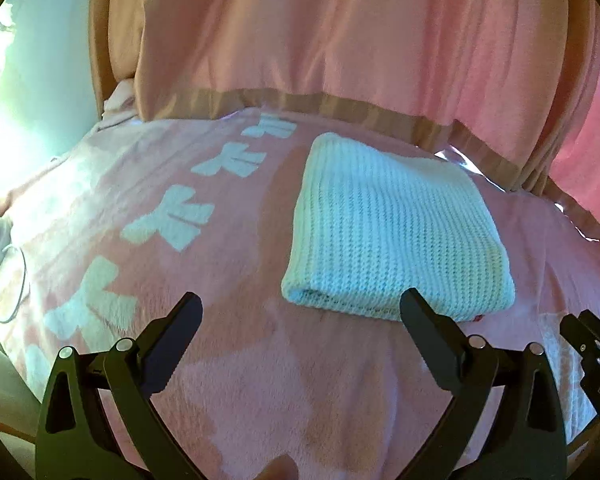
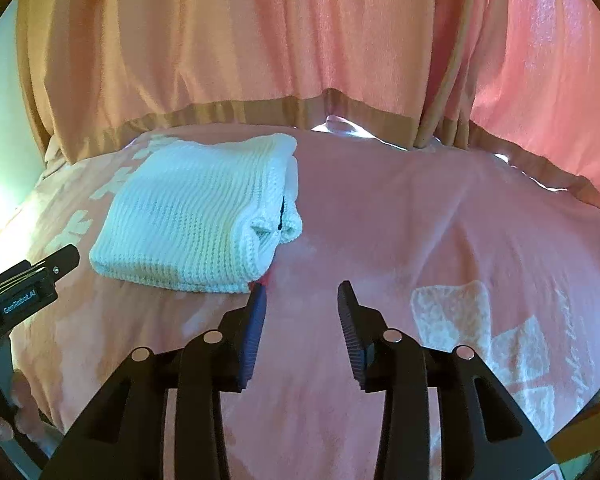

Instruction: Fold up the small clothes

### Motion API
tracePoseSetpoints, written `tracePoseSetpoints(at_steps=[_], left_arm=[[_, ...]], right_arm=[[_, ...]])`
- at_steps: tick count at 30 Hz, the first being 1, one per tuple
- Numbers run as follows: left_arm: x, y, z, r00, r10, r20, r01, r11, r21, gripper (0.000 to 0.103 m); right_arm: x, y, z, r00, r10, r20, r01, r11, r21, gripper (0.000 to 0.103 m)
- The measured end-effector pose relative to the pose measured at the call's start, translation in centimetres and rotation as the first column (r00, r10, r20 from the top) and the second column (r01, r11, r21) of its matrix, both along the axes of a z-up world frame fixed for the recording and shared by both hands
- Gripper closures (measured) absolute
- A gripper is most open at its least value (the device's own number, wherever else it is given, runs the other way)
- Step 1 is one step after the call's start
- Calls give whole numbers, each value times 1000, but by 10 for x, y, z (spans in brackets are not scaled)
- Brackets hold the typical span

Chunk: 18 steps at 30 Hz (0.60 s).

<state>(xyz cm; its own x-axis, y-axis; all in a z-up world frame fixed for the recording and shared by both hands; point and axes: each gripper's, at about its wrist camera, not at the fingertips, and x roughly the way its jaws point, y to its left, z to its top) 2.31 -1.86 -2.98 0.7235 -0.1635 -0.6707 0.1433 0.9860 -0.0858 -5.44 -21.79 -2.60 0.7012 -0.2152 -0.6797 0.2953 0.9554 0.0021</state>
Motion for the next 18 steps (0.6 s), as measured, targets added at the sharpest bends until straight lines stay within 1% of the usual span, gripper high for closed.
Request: tracePoseSetpoints(at_steps=[8, 18], left_arm=[[-7, -3, -3, 1000, -24, 18, 23, 998, 55, 6], [-11, -4, 0, 999, -41, 23, 39, 997, 70, 6]], right_arm=[[0, 4, -1, 1000, 13, 4, -13, 1000, -6, 66], [2, 11, -2, 1000, 20, 5, -20, 1000, -19, 66]])
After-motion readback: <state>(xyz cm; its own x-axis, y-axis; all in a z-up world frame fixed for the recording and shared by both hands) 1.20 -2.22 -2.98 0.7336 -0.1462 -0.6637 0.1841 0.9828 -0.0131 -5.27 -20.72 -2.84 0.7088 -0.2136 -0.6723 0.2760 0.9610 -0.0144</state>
